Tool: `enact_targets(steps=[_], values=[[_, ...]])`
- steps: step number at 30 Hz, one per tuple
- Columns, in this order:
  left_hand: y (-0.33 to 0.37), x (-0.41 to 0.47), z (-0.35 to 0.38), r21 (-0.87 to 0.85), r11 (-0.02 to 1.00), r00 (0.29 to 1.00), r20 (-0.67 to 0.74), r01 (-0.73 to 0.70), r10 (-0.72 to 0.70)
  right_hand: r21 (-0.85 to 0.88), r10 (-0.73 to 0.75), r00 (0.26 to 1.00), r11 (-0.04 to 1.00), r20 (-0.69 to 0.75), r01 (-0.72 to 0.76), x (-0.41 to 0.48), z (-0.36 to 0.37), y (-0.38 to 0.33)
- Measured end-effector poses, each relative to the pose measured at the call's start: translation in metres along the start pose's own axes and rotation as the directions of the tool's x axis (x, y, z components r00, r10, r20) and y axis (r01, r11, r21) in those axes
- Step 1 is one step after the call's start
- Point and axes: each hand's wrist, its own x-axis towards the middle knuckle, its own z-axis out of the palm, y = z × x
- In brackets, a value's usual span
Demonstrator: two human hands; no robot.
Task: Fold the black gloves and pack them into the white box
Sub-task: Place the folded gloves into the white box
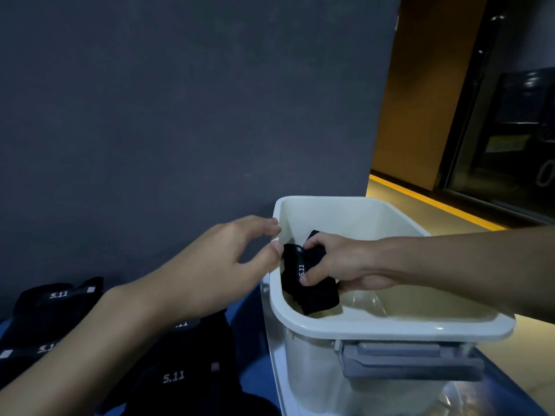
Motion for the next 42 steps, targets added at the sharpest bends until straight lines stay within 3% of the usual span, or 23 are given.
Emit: enact_targets(steps=[10, 16, 18, 21, 24, 27, 32, 42], values=[[-0.003, -0.001, 0.004, -0.038, 0.999, 1.000, -0.014, -0.015, 0.014, -0.305, 0.113, 0.992, 0.948, 0.056, -0.090, 0.018, -0.006, 0.009], [0.000, -0.001, 0.004, -0.052, 0.998, 0.999, -0.022, -0.026, 0.025, -0.032, 0.088, 0.988, 0.996, 0.125, -0.085, 0.025, -0.008, 0.017], [0.000, -0.001, 0.004, -0.039, 0.999, 0.999, -0.021, -0.025, 0.024, -0.017, 0.064, 0.989, 0.998, 0.135, -0.062, 0.025, -0.008, 0.017], [0.000, -0.003, 0.004, -0.041, 0.999, 1.000, -0.016, -0.017, 0.016, -0.264, 0.044, 0.988, 0.965, 0.149, -0.003, 0.021, -0.010, 0.017], [0.002, -0.004, 0.004, -0.030, 0.999, 1.000, -0.011, -0.015, 0.015, -0.582, -0.032, 0.999, 0.811, 0.040, 0.050, 0.014, -0.013, 0.016], [0.002, -0.003, 0.004, -0.022, 1.000, 1.000, -0.011, -0.016, 0.016, -0.692, -0.209, 0.976, 0.713, -0.057, 0.112, 0.015, -0.013, 0.014], [0.003, -0.003, 0.004, -0.021, 1.000, 1.000, -0.011, -0.006, 0.006, -0.725, -0.261, 0.964, 0.673, -0.051, 0.144, 0.022, -0.010, 0.015], [0.002, -0.003, 0.004, -0.029, 1.000, 1.000, 0.007, -0.003, 0.003, -0.649, -0.207, 0.978, 0.745, -0.005, 0.155, 0.021, -0.015, 0.015]])
